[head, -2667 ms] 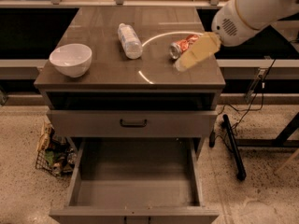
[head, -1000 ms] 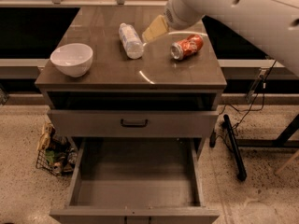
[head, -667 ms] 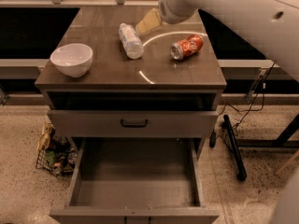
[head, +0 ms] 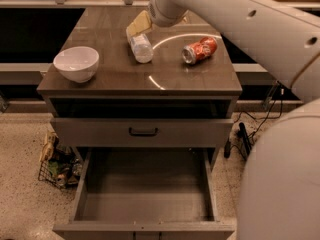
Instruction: Place blue plastic bottle into middle drawer
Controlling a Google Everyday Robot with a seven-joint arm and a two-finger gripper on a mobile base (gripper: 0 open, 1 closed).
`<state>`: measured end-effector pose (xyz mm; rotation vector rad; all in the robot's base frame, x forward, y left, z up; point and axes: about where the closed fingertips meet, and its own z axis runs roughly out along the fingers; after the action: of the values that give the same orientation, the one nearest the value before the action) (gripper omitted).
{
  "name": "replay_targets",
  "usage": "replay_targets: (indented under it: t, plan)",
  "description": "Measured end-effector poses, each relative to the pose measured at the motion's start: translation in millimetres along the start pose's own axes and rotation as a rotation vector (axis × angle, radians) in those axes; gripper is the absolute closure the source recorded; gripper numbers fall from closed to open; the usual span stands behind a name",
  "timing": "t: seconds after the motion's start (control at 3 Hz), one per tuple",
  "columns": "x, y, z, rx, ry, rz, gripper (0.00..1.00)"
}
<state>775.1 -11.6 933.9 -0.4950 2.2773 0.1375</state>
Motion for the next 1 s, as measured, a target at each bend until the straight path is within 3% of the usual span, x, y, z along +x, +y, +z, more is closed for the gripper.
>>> replay_targets:
  t: [0.67,1.0]
  plan:
    - [0.8,21.9,57.0,0.015,0.05,-0.001,0.04]
    - [6.3,42.3,79.1,-0.011,0.077,-0.017,0.11]
